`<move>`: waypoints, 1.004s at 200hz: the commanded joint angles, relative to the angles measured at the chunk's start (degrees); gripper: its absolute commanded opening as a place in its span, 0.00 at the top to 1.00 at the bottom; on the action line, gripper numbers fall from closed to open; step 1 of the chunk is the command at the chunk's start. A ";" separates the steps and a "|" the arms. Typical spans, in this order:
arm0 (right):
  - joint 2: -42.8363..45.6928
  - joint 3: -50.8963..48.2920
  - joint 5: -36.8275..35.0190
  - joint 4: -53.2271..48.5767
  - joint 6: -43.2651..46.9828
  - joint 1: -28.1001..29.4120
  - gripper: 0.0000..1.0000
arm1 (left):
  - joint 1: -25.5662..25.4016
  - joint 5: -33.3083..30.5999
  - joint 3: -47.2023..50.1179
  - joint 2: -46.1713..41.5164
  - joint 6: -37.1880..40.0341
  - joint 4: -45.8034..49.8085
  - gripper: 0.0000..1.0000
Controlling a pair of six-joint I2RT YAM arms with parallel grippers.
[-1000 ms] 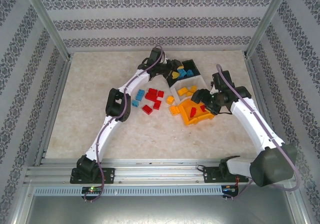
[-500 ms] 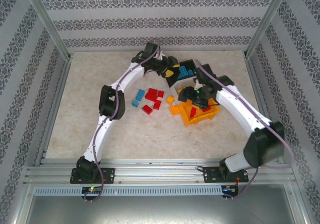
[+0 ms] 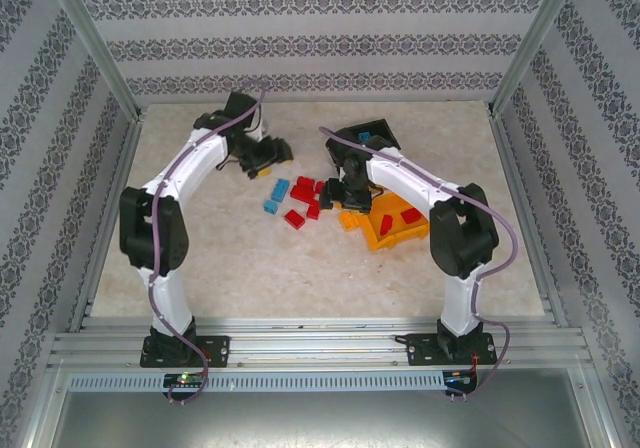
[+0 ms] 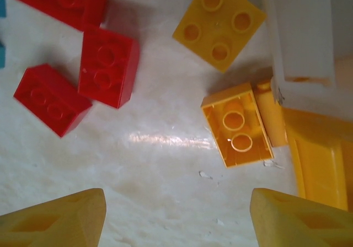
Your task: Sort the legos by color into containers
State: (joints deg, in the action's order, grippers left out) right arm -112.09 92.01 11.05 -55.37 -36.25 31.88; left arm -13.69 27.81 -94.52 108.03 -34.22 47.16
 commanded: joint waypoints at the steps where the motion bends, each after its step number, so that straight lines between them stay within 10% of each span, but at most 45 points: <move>1: -2.43 2.65 -1.34 -2.07 -8.44 -0.58 0.30 | 1.23 -1.88 7.50 -5.51 2.00 -2.06 0.33; 171: -16.90 14.57 -8.28 -0.92 -22.27 -2.98 0.38 | 1.76 -5.10 27.44 -20.18 3.57 -0.85 0.33; 201: -17.28 14.36 -8.33 -0.06 -22.82 -2.62 0.54 | 1.95 -5.41 28.33 -20.93 3.89 -0.49 0.33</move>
State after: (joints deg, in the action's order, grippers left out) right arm -128.01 105.65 4.69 -55.05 -57.69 29.04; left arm -12.25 23.42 -67.11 89.25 -31.83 46.70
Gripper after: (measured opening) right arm 0.523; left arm 0.667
